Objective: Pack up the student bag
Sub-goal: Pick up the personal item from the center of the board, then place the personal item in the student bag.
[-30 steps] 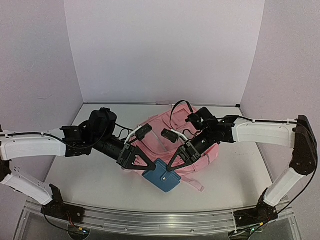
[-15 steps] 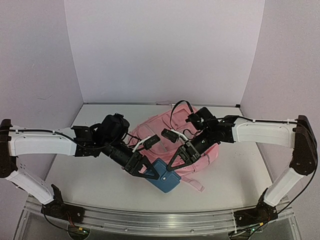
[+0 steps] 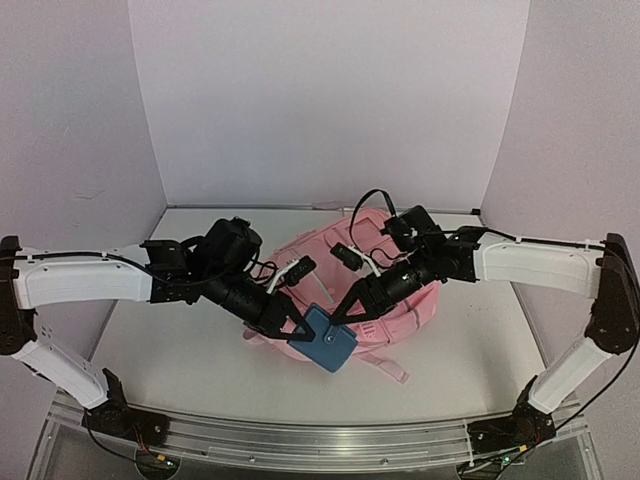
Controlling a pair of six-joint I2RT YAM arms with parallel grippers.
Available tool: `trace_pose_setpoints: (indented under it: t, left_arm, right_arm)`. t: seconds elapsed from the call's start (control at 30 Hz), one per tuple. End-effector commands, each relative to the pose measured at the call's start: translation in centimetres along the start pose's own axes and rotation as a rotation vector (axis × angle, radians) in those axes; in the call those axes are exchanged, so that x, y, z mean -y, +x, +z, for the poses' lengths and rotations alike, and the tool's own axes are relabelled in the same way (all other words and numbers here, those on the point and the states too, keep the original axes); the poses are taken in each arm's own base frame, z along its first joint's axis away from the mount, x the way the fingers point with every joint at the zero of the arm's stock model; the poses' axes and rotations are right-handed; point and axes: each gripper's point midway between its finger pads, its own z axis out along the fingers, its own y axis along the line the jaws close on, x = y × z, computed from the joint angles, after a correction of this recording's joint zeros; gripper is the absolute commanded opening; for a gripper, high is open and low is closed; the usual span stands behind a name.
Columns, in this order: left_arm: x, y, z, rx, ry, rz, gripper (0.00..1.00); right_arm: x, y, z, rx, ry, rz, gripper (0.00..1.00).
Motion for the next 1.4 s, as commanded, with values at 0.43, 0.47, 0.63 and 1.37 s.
trace_pose_setpoints:
  t: [0.43, 0.47, 0.63, 1.37]
  left_arm:
    - [-12.5, -10.0, -19.4, 0.663, -0.311, -0.366, 0.0]
    - [-12.7, -10.1, -19.6, 0.675, -0.293, -0.379, 0.0]
    - [-14.3, -9.2, -19.6, 0.706, -0.302, -0.442, 0.0]
    - [-13.1, -9.3, -15.9, 0.671, -0.1, -0.502, 0.0]
  right_arm:
    - [3.4, -12.2, -0.8, 0.372, 0.856, -0.302, 0.62]
    - [3.4, -12.5, 0.0, 0.363, 0.864, -0.315, 0.62]
    - [5.3, -12.9, 4.1, 0.274, 0.958, -0.362, 0.63]
    - [9.4, -15.8, -0.3, 0.411, 1.242, -0.198, 0.0]
